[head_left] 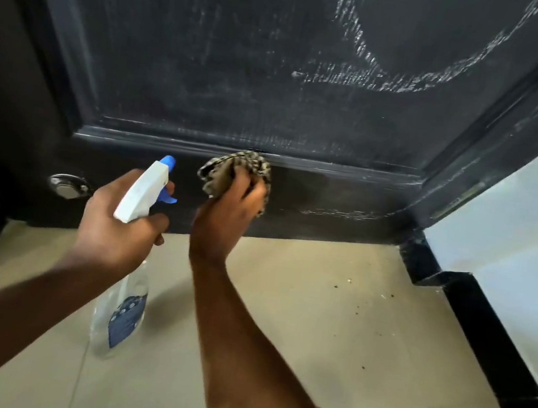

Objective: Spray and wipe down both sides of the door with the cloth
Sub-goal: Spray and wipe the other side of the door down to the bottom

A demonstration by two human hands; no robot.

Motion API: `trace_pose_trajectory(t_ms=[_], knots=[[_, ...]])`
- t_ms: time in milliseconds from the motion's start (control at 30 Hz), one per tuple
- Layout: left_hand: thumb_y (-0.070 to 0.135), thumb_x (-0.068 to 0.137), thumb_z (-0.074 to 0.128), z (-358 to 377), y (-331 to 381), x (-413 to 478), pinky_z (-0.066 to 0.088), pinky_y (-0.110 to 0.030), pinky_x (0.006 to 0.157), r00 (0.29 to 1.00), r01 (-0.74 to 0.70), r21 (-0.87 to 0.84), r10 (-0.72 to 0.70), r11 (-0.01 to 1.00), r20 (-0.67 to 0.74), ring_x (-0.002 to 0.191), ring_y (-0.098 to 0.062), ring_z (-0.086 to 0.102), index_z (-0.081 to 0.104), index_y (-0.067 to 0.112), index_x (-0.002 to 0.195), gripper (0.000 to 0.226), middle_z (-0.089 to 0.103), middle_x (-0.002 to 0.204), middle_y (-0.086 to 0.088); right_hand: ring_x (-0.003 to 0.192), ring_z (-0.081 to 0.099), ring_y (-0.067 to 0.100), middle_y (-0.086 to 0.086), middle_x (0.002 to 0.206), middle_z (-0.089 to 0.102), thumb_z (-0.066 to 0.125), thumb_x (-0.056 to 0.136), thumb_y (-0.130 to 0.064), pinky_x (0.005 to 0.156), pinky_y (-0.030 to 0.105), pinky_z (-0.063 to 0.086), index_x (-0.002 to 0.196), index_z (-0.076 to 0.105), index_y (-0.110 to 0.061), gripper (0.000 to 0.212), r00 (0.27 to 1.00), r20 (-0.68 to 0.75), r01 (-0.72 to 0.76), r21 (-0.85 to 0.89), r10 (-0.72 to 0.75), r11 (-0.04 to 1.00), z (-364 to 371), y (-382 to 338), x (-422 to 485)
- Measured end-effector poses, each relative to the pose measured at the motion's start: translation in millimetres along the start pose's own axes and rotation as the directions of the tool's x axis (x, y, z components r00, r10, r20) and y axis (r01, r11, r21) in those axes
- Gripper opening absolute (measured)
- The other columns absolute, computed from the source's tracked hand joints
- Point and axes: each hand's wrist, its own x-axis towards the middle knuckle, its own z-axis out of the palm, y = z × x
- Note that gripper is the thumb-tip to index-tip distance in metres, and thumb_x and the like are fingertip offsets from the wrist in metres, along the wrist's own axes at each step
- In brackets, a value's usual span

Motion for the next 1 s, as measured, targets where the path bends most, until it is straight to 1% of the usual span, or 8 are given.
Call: trace_pose_trajectory(t_ms=[100, 200, 367, 500, 633, 800, 900, 1000], knots=[[-0.012, 0.077, 0.064, 14, 2, 12, 0.051, -0.030, 0.059, 0.999, -0.014, 0.001, 0.014, 1.000, 0.033, 0.074, -0.026, 0.062, 0.059, 0.027, 0.102, 0.046, 0.061, 0.090, 0.004, 0.118, 0.049, 0.030, 0.016, 0.132, 0.047, 0.070, 0.075, 0.002, 0.096, 0.031, 0.043, 0.125, 0.054, -0.014, 0.054, 0.991, 0.097, 0.097, -0.018, -0.095, 0.995, -6, 10, 1], [-0.012, 0.075, 0.062, 28, 8, 21, 0.052, -0.030, 0.057, 0.997, -0.051, -0.024, 0.052, 0.998, 0.050, 0.071, -0.026, 0.061, 0.063, 0.024, 0.101, 0.045, 0.063, 0.089, 0.005, 0.111, 0.050, 0.034, 0.019, 0.126, 0.050, 0.069, 0.077, -0.002, 0.097, 0.034, 0.039, 0.122, 0.055, -0.012, 0.048, 0.983, 0.022, 0.185, -0.039, -0.184, 0.982, -18, 43, 29], [-0.011, 0.076, 0.062, 61, 13, 25, 0.051, -0.028, 0.054, 0.992, -0.073, -0.056, 0.078, 0.996, 0.102, 0.068, -0.022, 0.059, 0.064, 0.024, 0.101, 0.043, 0.063, 0.089, 0.006, 0.103, 0.054, 0.030, 0.019, 0.118, 0.052, 0.056, 0.087, -0.013, 0.089, 0.033, 0.042, 0.116, 0.060, -0.004, 0.031, 0.988, -0.125, 0.075, -0.143, -0.093, 0.987, -83, 129, 107], [-0.010, 0.078, 0.064, 91, 14, 25, 0.050, -0.019, 0.051, 0.987, -0.058, -0.057, 0.066, 0.997, 0.144, 0.075, -0.020, 0.061, 0.063, 0.032, 0.098, 0.047, 0.062, 0.091, 0.012, 0.091, 0.050, 0.004, -0.005, 0.105, 0.052, 0.056, 0.085, 0.000, 0.087, 0.014, 0.039, 0.113, 0.055, -0.023, 0.036, 0.976, -0.205, -0.149, -0.369, 0.076, 0.918, -147, 207, 200], [-0.011, 0.078, 0.064, 108, 17, 30, 0.051, -0.017, 0.050, 0.981, -0.035, -0.087, 0.051, 0.996, 0.187, 0.078, -0.022, 0.061, 0.062, 0.033, 0.099, 0.049, 0.062, 0.093, 0.014, 0.120, 0.047, 0.024, 0.013, 0.134, 0.047, 0.055, 0.086, 0.004, 0.113, 0.031, 0.033, 0.133, 0.045, -0.005, 0.049, 0.913, -0.279, -0.364, -0.235, 0.297, 0.901, -167, 222, 227], [-0.010, 0.076, 0.067, 130, 22, 40, 0.049, -0.015, 0.051, 0.977, -0.019, -0.055, 0.030, 0.998, 0.212, 0.084, -0.019, 0.059, 0.062, 0.024, 0.110, 0.048, 0.060, 0.097, 0.013, 0.129, 0.041, 0.040, 0.027, 0.138, 0.041, 0.055, 0.078, 0.010, 0.112, 0.035, 0.027, 0.131, 0.041, 0.009, 0.055, 0.880, -0.341, -0.382, -0.093, 0.331, 0.920, -137, 205, 198], [-0.009, 0.077, 0.065, 140, 23, 38, 0.050, -0.018, 0.053, 0.975, -0.017, -0.049, 0.027, 0.999, 0.219, 0.080, -0.020, 0.062, 0.064, 0.023, 0.108, 0.045, 0.063, 0.097, 0.012, 0.117, 0.046, 0.024, 0.024, 0.130, 0.046, 0.056, 0.081, 0.009, 0.104, 0.033, 0.037, 0.125, 0.047, 0.007, 0.044, 0.984, -0.088, -0.163, -0.097, 0.155, 0.982, -120, 177, 154], [-0.010, 0.072, 0.062, 146, 26, 36, 0.049, -0.018, 0.049, 0.981, -0.038, -0.099, 0.056, 0.994, 0.188, 0.064, -0.011, 0.062, 0.066, 0.021, 0.099, 0.042, 0.068, 0.093, 0.006, 0.102, 0.052, 0.026, 0.022, 0.110, 0.053, 0.051, 0.092, -0.013, 0.095, 0.035, 0.044, 0.104, 0.061, 0.002, 0.022, 0.985, 0.045, 0.167, -0.030, -0.166, 0.985, -91, 159, 107]])
